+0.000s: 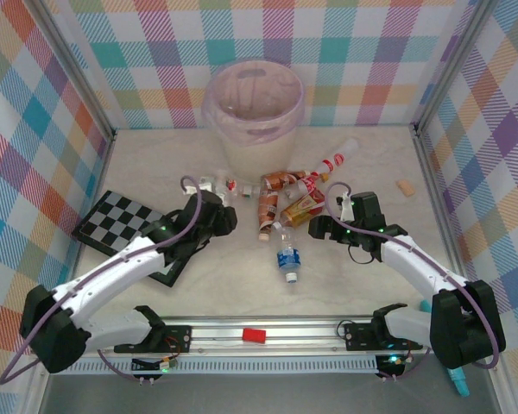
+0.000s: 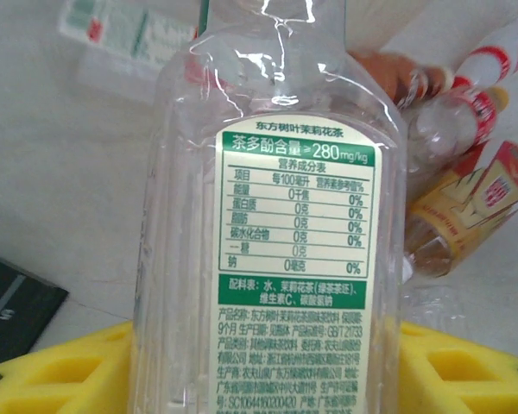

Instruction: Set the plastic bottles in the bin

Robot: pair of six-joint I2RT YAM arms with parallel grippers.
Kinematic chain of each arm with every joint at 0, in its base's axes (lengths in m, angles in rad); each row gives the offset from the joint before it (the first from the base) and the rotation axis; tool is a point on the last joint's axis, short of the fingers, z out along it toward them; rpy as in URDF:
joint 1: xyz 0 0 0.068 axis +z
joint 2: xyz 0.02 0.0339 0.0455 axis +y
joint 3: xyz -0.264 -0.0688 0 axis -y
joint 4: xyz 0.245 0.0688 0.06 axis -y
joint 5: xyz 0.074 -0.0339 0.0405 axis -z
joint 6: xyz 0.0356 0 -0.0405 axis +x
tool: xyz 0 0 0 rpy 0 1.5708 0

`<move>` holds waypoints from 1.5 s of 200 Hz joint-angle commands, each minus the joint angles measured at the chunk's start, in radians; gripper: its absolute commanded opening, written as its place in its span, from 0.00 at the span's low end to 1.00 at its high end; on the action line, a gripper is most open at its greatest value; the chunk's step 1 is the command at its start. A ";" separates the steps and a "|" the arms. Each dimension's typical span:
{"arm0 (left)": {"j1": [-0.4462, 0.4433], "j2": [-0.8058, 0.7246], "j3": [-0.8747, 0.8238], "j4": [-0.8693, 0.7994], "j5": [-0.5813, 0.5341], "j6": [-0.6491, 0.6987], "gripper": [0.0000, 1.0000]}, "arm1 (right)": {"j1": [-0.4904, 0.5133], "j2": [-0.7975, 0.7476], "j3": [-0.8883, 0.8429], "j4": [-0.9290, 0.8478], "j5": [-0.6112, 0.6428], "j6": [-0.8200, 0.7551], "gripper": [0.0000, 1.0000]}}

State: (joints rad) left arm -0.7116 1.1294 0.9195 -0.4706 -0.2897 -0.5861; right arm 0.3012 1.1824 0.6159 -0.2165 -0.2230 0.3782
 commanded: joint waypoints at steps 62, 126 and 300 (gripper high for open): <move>0.011 0.022 0.379 -0.264 -0.071 0.239 0.39 | -0.005 -0.022 0.006 -0.032 -0.027 -0.005 0.97; 0.120 0.238 0.662 -0.252 0.052 0.357 0.29 | -0.005 -0.086 -0.031 -0.067 -0.043 0.007 0.97; 0.284 0.974 1.585 -0.334 0.273 0.391 0.19 | 0.037 -0.153 -0.092 -0.073 -0.072 0.085 0.95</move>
State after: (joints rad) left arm -0.4393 2.0552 2.4462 -0.7929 -0.0452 -0.1864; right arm 0.3153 1.0496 0.5537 -0.2996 -0.2825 0.4381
